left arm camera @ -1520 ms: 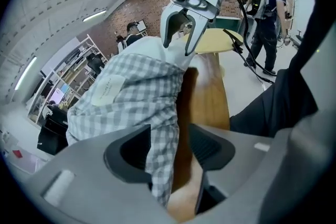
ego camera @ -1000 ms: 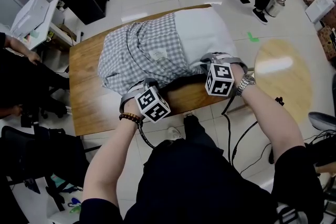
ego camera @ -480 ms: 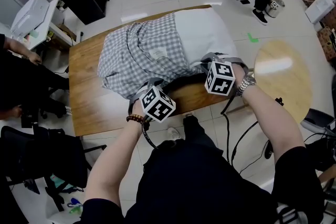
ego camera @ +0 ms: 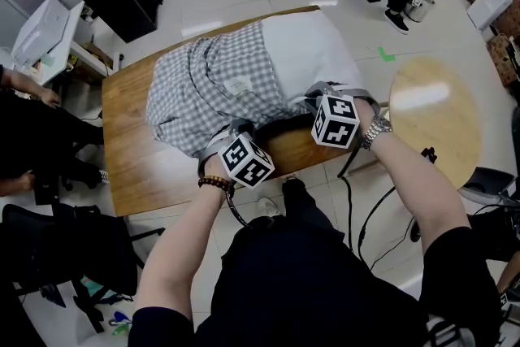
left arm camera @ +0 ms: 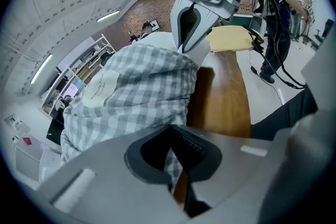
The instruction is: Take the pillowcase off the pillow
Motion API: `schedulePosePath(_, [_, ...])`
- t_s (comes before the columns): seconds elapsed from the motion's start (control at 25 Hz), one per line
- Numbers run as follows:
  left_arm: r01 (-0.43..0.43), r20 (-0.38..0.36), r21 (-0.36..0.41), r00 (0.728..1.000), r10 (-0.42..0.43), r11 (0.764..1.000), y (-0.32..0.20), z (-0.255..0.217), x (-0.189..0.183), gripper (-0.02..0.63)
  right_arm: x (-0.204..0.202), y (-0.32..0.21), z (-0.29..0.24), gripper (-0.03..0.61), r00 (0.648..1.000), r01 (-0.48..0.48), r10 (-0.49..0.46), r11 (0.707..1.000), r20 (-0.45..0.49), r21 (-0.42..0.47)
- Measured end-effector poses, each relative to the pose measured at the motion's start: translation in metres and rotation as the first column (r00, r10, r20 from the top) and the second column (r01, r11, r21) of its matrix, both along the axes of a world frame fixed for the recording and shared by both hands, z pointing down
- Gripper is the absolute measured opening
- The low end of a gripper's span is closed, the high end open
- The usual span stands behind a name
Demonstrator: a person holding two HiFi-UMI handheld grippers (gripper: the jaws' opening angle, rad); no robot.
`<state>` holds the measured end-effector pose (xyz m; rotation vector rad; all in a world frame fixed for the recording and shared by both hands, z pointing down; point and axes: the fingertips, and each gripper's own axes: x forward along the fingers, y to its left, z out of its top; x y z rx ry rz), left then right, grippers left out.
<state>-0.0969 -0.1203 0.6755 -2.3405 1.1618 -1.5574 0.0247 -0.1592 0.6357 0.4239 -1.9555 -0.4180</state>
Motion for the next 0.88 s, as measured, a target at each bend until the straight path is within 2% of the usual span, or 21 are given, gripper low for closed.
schedulePosePath(0.2, [0.023,-0.028,-0.014,0.999,-0.024,1.000,0.003,-0.016,-0.017,0.005,0.014,-0.010,-0.008,0.009,0.999,-0.040,0.040,0.999,0.010,-0.006])
schedulePosePath(0.4, [0.089,-0.063,-0.020,0.994,-0.090,0.996,0.011,-0.032,-0.047,0.003,0.028,-0.011,-0.020,0.009,0.998,-0.063,0.063,0.998,0.018,0.002])
schedulePosePath(0.6, [0.176,-0.094,-0.040,0.979,-0.179,0.984,0.019,-0.033,-0.089,0.003,0.036,-0.012,-0.031,0.008,0.998,-0.069,0.069,0.997,0.014,0.035])
schedulePosePath(0.88, [0.251,-0.119,-0.042,0.960,-0.254,0.967,0.026,-0.040,-0.129,0.003,0.046,-0.018,-0.043,0.008,0.997,-0.078,0.077,0.995,0.010,0.066])
